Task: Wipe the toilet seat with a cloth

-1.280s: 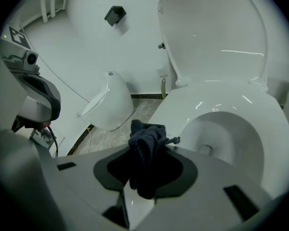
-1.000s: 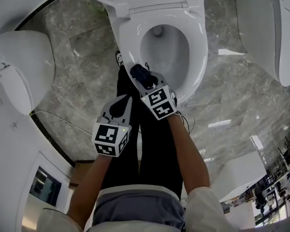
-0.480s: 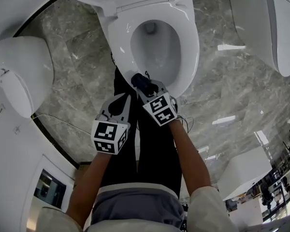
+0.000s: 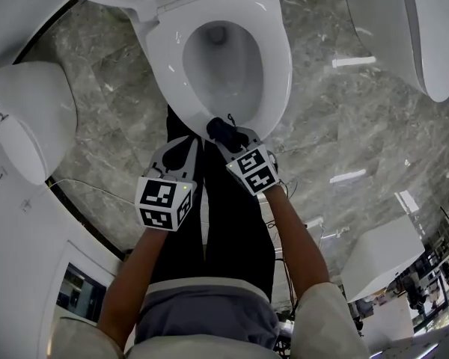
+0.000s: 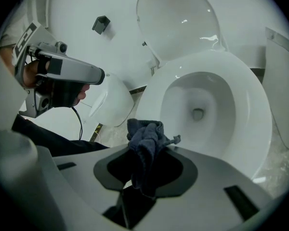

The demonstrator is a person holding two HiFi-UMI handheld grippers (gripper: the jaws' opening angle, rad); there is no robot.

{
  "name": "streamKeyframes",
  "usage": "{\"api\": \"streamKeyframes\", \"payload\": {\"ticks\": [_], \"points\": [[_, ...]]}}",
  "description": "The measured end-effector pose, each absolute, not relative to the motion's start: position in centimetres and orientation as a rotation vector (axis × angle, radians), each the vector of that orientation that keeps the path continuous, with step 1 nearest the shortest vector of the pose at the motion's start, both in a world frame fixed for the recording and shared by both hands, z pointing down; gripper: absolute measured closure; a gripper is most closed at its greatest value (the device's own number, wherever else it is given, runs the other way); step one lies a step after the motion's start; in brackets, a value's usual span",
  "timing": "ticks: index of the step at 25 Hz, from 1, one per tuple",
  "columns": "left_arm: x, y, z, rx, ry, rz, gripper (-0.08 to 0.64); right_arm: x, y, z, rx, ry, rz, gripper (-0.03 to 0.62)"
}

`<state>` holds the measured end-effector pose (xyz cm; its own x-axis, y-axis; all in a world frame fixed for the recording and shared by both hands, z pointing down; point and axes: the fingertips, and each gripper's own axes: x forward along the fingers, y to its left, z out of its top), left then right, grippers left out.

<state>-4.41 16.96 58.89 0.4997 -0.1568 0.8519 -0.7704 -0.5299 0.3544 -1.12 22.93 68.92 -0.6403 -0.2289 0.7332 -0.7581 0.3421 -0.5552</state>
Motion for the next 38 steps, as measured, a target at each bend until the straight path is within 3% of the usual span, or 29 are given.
{"api": "streamKeyframes", "payload": {"ticks": [18, 38], "points": [[-2.5, 18.0, 59.6, 1.974, -0.716, 1.037, 0.549, 8.6, 27.2, 69.6, 0.768, -1.949, 1.309, 0.48], [-5.3, 16.4, 59.9, 1.919, -0.716, 1.023, 0.549, 15.8, 17.5, 70.7, 0.803, -1.85, 1.047, 0.482]]}}
